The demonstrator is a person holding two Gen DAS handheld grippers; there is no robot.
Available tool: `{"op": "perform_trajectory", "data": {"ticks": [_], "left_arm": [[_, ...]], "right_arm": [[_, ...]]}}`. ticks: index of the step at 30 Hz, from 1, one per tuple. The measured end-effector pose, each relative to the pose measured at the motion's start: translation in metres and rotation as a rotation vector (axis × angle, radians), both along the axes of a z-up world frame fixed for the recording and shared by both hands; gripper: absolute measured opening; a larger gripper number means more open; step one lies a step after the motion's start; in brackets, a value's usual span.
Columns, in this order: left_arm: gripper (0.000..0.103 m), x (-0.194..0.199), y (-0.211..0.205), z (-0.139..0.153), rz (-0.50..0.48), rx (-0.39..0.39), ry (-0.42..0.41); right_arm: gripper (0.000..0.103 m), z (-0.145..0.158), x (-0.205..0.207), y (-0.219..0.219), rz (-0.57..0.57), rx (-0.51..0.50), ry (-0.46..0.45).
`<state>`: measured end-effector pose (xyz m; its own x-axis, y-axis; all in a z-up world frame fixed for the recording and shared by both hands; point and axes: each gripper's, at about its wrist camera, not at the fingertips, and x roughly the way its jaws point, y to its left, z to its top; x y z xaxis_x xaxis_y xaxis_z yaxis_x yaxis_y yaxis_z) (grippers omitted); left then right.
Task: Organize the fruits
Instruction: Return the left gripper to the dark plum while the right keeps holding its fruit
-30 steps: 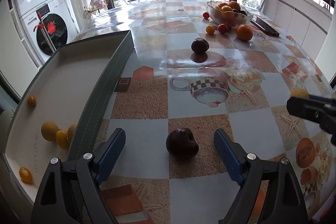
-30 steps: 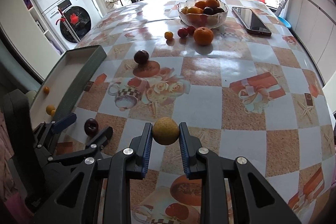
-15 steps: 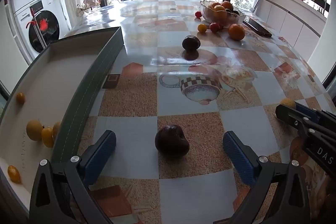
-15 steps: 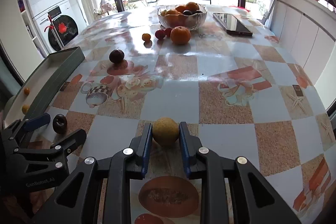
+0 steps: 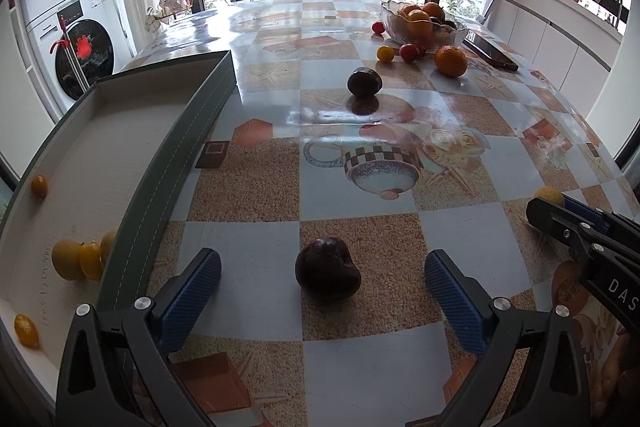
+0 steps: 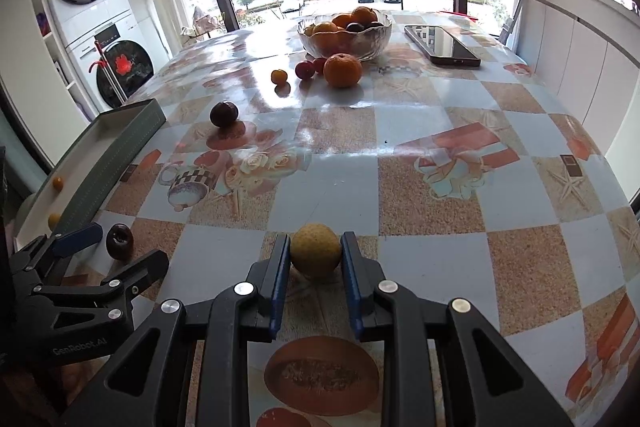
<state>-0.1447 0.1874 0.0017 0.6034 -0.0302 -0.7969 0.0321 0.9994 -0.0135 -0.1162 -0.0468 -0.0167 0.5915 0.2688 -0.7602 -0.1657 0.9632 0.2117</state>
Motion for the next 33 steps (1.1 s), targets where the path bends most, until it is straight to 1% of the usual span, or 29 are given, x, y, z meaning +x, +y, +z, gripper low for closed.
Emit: {"op": "perform_trajectory", "data": {"ticks": [24,26,28,29,31,33], "left_arm": [[0.102,-0.0021,0.0011,0.0007,-0.008,-0.009,-0.006],[0.096,-0.0043,0.0037,0.0019,0.004,-0.019,-0.02],[0.093,-0.0065,0.0076,0.0031,0.016,-0.036,-0.031],[0.089,-0.0071,0.0091,0.0036,0.021,-0.041,-0.036],[0.088,-0.0073,0.0096,0.0037,0.028,-0.037,-0.038],[0.085,-0.007,0.0079,0.0035,0.034,-0.02,-0.037]], "right_arm": [[0.027,0.0,-0.0003,0.0001,-0.001,0.001,0.0],[0.027,0.0,-0.0003,-0.0006,-0.001,0.006,0.0],[0.027,0.0,-0.0001,-0.0014,-0.003,0.016,0.0],[0.027,-0.0002,-0.0001,-0.0024,-0.003,0.02,0.0],[0.027,-0.0006,0.0,-0.0043,-0.005,0.034,0.001],[0.027,-0.001,0.0002,-0.0059,-0.006,0.047,0.002]]}}
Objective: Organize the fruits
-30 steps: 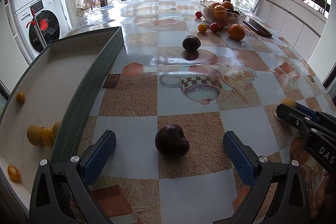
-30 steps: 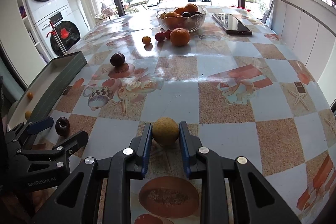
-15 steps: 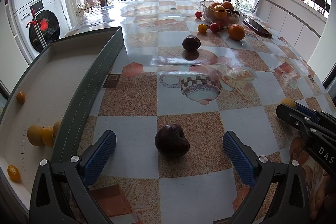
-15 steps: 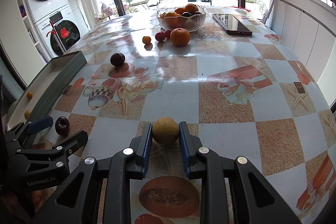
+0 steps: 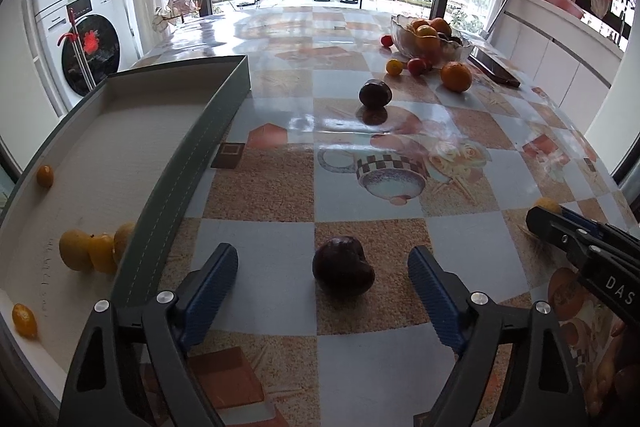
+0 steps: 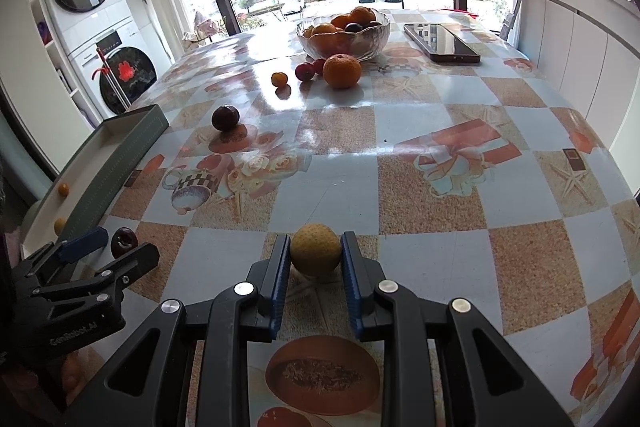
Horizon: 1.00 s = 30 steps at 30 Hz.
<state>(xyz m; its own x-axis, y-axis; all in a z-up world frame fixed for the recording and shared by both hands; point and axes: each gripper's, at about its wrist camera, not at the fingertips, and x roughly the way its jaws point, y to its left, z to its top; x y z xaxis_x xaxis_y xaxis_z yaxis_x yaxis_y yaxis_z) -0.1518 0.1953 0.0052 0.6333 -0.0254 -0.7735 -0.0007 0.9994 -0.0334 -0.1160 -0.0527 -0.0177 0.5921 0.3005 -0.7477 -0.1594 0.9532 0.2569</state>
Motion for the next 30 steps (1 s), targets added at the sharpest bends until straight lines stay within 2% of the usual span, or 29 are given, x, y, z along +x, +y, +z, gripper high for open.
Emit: {"op": "perform_trajectory", "data": {"ticks": [3,6,9,11,13,18,30], "left_arm": [[0.079,0.0,-0.003,0.001,0.001,0.021,0.0],[0.069,0.0,-0.007,0.003,-0.01,0.028,0.005],[0.046,-0.001,-0.015,0.005,-0.038,0.024,0.012],[0.025,-0.001,-0.023,0.007,-0.072,0.034,0.015],[0.026,-0.002,-0.029,0.008,-0.093,0.054,0.016],[0.026,-0.006,-0.021,0.009,-0.083,-0.001,0.038],[0.026,-0.011,-0.003,0.015,-0.034,-0.04,0.057]], "right_arm": [[0.027,-0.001,0.0,-0.002,-0.001,0.019,0.001],[0.027,-0.001,0.0,-0.003,-0.002,0.026,0.001],[0.027,-0.001,0.0,-0.003,-0.002,0.031,0.002],[0.027,-0.001,0.0,-0.004,-0.002,0.035,0.002],[0.027,-0.001,0.0,-0.004,-0.002,0.034,0.002],[0.027,-0.001,0.0,-0.004,-0.003,0.032,0.001],[0.027,-0.001,0.0,-0.001,0.001,0.002,0.0]]}}
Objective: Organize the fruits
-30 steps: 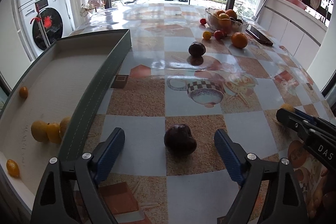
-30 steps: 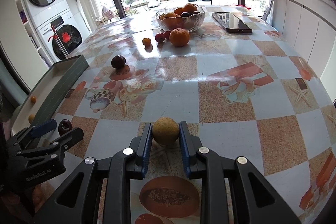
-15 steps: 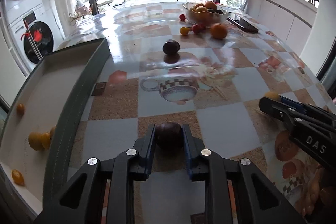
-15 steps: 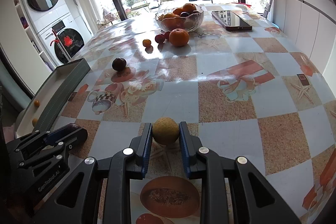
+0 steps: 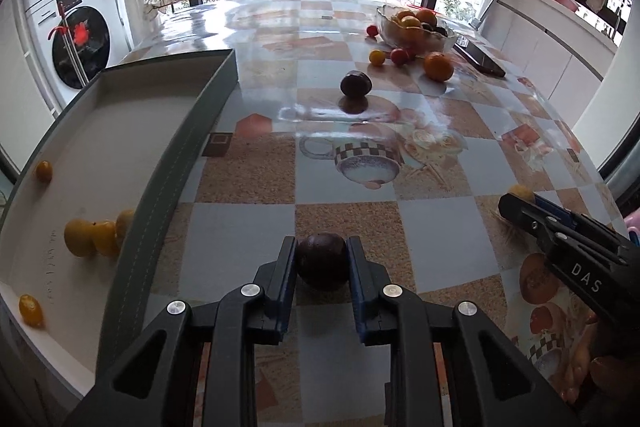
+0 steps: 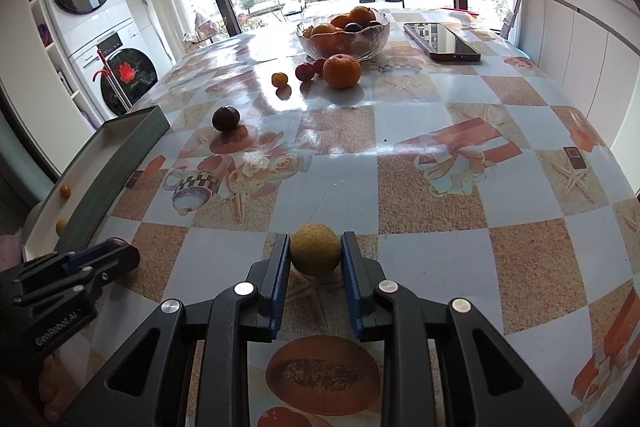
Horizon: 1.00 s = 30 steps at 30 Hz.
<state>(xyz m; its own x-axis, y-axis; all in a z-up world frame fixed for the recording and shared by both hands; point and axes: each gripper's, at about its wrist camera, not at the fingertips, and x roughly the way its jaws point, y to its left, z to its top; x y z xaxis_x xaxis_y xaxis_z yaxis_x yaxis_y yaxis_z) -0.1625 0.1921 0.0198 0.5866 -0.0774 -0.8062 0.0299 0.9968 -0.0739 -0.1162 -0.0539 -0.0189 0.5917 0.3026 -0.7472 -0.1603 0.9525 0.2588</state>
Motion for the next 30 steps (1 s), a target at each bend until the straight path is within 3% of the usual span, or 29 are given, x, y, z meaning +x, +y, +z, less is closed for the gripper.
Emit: {"op": "perform_trajectory", "data": {"ticks": [9,16,22,30], "left_arm": [[0.026,-0.006,0.017,0.023,0.02,-0.012,-0.064],[0.026,-0.011,0.041,0.043,0.068,-0.025,-0.125],[0.026,-0.016,0.084,0.051,0.157,-0.01,-0.164],[0.026,-0.019,0.151,0.036,0.325,0.006,-0.119]], "right_arm": [[0.028,0.008,0.006,0.013,0.037,-0.066,0.055],[0.028,0.033,0.009,0.036,0.09,-0.059,0.03],[0.028,0.051,0.014,0.074,0.167,-0.032,0.024],[0.028,0.065,0.02,0.15,0.313,0.003,0.03]]}}
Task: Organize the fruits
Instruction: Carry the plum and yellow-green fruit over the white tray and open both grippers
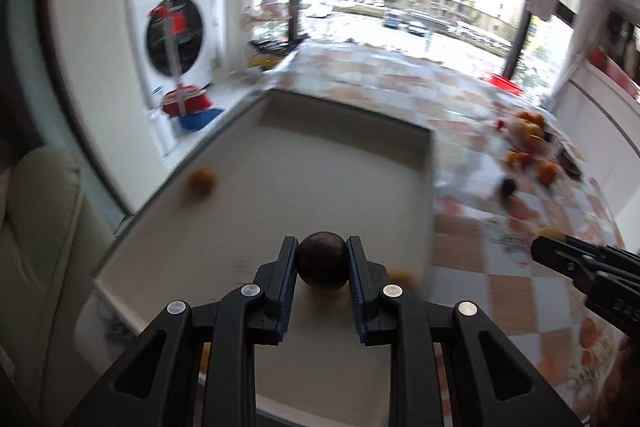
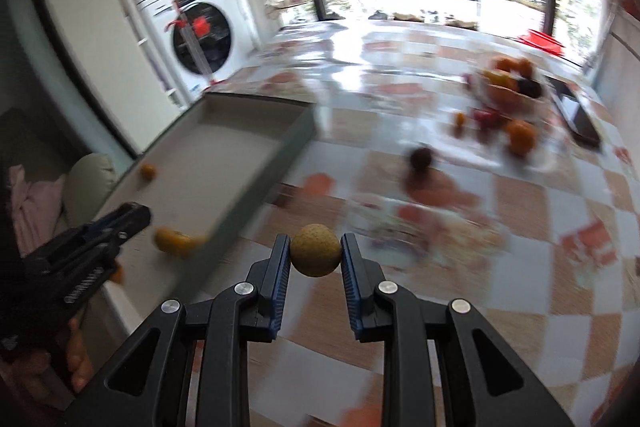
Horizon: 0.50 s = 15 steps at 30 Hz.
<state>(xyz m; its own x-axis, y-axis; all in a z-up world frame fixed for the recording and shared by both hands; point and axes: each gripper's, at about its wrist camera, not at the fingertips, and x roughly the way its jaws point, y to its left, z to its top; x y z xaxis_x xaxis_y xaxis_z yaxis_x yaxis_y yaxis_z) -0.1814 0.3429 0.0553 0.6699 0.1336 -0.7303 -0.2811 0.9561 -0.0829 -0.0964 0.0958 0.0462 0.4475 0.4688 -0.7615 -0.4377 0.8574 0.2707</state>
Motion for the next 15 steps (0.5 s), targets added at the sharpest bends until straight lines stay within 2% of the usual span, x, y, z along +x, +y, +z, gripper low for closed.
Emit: {"op": "perform_trajectory", "data": {"ticks": [7,12,13,14,15], "left_arm": [[0.026,0.002,0.024,-0.014,0.067,-0.001,0.033],[0.026,0.003,0.026,-0.022,0.082,0.019,0.057],[0.026,0.003,0.025,-0.024,0.076,0.024,0.063],[0.037,0.003,0.024,-0.025,0.07,0.028,0.074],[0.053,0.003,0.024,-0.027,0.064,0.033,0.086]], "right_arm": [[0.028,0.006,0.008,0.064,0.091,0.08,0.056],[0.03,-0.002,0.009,0.091,0.149,0.046,0.088],[0.042,-0.003,0.008,0.094,0.157,0.036,0.09],[0.064,-0.004,0.007,0.096,0.162,0.03,0.088],[0.073,-0.003,0.006,0.095,0.165,0.032,0.085]]}}
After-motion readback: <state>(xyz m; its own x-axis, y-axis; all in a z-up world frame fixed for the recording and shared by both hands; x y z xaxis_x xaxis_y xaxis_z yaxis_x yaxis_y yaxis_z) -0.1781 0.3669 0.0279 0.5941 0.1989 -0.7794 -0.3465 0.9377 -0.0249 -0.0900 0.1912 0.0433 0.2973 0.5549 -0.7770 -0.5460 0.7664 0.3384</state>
